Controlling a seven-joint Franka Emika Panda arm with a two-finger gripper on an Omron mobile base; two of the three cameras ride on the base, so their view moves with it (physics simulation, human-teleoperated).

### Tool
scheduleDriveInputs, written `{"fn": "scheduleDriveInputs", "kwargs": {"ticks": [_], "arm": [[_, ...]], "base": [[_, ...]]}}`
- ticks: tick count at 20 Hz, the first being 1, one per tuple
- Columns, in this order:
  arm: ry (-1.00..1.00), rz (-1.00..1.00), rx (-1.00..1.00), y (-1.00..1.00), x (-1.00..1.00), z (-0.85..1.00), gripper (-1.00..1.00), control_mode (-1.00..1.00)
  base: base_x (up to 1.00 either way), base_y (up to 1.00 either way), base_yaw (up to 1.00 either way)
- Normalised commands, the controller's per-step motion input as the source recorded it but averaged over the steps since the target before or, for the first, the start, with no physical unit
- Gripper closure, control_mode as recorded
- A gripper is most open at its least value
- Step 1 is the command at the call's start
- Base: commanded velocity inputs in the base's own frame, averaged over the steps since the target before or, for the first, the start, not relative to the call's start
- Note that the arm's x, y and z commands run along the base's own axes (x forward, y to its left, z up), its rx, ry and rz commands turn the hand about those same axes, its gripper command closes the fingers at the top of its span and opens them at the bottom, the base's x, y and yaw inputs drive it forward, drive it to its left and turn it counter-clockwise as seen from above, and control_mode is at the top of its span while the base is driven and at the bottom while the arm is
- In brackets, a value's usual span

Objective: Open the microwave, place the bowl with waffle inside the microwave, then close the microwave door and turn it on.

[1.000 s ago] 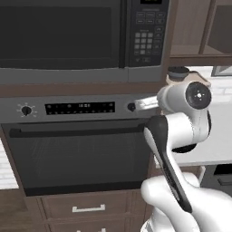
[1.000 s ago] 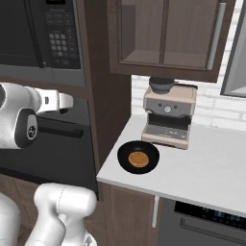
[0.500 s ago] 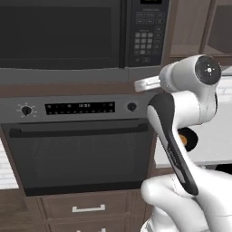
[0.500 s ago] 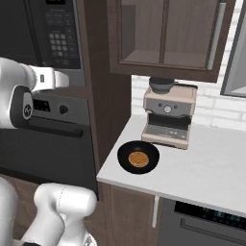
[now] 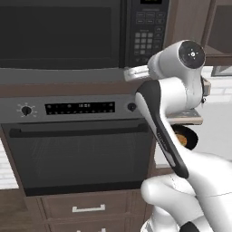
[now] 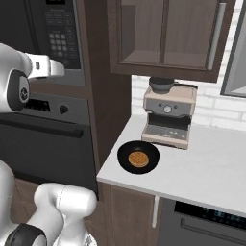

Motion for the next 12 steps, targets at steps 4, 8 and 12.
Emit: {"fn": "scheduleDriveInputs", "kwargs": {"ticks": [4, 8, 12], "arm": [[0.0, 0.0, 0.05, 0.0, 0.11, 0.13, -1.0, -1.0], [0.0, 0.0, 0.05, 0.05, 0.07, 0.21, -1.0, -1.0], [0.0, 0.0, 0.05, 0.19, 0.15, 0.17, -1.0, -1.0]], "base": [[0.0, 0.0, 0.0], [0.0, 0.0, 0.0], [0.0, 0.0, 0.0]]}}
